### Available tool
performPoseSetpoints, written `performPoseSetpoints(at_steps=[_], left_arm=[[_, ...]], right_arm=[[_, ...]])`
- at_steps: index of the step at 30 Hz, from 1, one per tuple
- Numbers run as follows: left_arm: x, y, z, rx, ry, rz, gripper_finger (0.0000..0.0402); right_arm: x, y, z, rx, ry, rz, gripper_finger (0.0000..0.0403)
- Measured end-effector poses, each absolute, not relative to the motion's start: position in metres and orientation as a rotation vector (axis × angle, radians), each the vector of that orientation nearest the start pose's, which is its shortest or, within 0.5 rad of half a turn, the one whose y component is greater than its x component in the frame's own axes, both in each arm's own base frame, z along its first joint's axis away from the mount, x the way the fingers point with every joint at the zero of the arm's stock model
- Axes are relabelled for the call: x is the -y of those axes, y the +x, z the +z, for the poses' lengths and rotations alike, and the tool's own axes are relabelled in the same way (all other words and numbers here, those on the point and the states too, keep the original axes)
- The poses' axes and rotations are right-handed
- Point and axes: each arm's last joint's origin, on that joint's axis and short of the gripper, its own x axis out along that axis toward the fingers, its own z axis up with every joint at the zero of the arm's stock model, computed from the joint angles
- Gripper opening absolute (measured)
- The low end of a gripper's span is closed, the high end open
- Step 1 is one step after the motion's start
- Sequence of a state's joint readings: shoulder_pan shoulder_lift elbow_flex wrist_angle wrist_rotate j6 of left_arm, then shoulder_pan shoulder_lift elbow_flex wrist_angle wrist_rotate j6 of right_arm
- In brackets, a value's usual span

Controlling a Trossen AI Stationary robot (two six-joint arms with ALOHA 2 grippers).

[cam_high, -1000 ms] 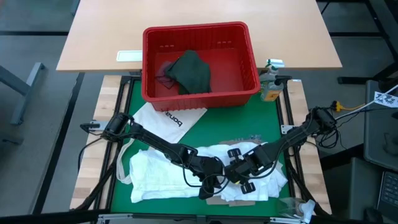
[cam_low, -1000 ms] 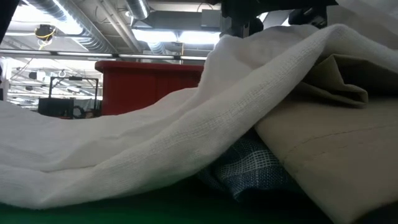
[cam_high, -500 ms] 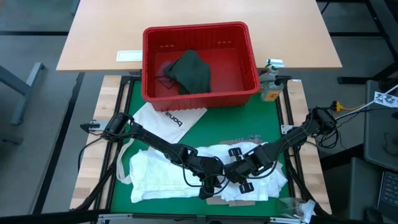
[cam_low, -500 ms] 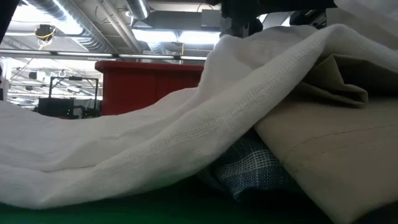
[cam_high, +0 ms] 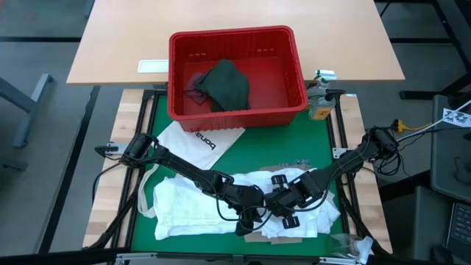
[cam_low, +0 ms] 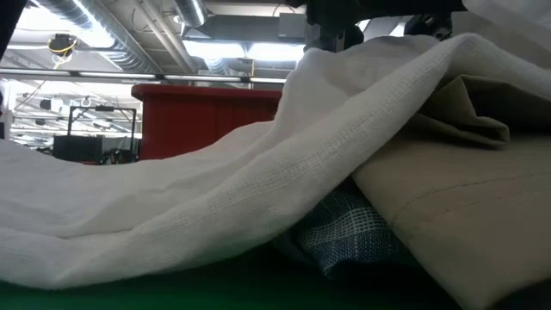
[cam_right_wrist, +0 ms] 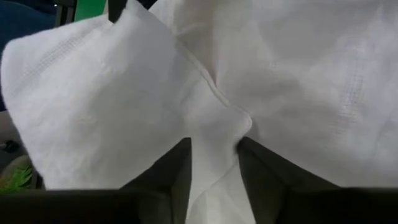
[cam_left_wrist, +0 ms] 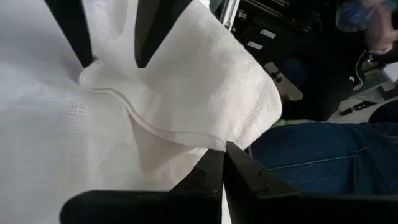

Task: Fold Laundry from Bin
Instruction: Fold the white polo shirt

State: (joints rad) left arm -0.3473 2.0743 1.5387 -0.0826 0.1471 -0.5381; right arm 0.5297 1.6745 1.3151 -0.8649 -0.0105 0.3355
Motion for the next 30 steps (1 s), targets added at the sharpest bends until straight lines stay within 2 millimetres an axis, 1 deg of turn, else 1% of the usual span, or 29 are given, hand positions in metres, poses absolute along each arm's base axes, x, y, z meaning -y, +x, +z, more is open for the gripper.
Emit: performPoseSetpoints(at_steps=[3,7,9,11,13,16,17,22,25,30], left_arm=[[0.163,0.438,0.205,-0.732,-0.447,-0.299,0.0],[0.163,0.438,0.205,-0.732,-0.447,-0.297,0.0],[0.163,0.438,0.205,-0.736,-0.446,-0.296,0.0],[0.163,0.437,0.205,-0.738,-0.446,-0.297,0.0],[0.164,0.437,0.205,-0.739,-0.446,-0.298,0.0],[0.164,0.437,0.205,-0.736,-0.445,-0.296,0.0],[0.164,0.437,0.205,-0.734,-0.445,-0.297,0.0],[0.164,0.439,0.207,-0.712,-0.449,-0.305,0.0],[0.162,0.44,0.208,-0.694,-0.451,-0.302,0.0],[0.157,0.442,0.214,-0.668,-0.459,-0.298,0.0]], right_arm=[[-0.167,0.285,0.245,-1.25,-0.029,0.262,0.0145],[-0.167,0.286,0.244,-1.247,-0.039,0.247,0.0146],[-0.167,0.286,0.243,-1.251,-0.042,0.244,0.0135],[-0.168,0.288,0.238,-1.261,-0.048,0.238,0.0114],[-0.168,0.288,0.237,-1.268,-0.053,0.232,0.0084],[-0.168,0.288,0.237,-1.265,-0.053,0.232,0.0025],[-0.168,0.288,0.237,-1.265,-0.053,0.232,0.0013],[-0.169,0.287,0.239,-1.279,-0.029,0.265,0.0008],[-0.168,0.283,0.244,-1.301,0.014,0.283,0.0005],[-0.165,0.268,0.261,-1.299,0.061,0.253,0.0003]])
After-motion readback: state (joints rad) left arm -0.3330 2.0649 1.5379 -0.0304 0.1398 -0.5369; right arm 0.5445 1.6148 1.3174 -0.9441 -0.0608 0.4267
